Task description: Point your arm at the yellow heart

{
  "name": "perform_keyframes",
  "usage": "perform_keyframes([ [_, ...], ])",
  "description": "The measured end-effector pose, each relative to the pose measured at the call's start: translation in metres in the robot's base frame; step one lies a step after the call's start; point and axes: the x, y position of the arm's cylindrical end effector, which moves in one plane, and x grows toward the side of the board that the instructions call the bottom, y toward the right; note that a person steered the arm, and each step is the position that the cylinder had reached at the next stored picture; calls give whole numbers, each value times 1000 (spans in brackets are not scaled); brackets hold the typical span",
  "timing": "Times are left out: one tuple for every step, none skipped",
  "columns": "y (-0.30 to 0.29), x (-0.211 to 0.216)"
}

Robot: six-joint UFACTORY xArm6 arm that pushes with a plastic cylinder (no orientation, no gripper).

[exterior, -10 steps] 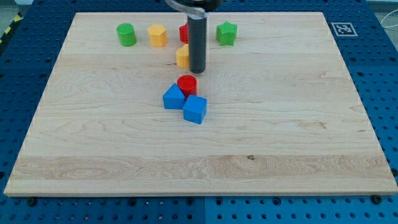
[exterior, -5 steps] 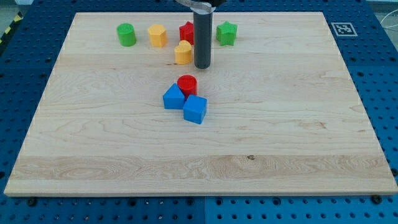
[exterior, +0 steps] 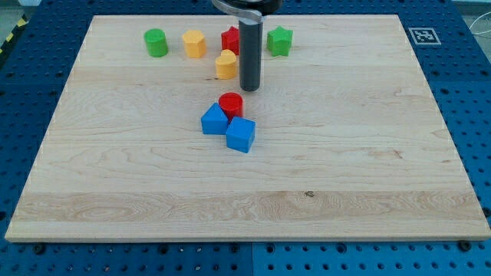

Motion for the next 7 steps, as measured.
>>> perform_keyframes([
  [-42, 0],
  [-42, -2],
  [-35, -2],
  [-35, -2],
  [-32, -2],
  [2, -2],
  [32, -7],
])
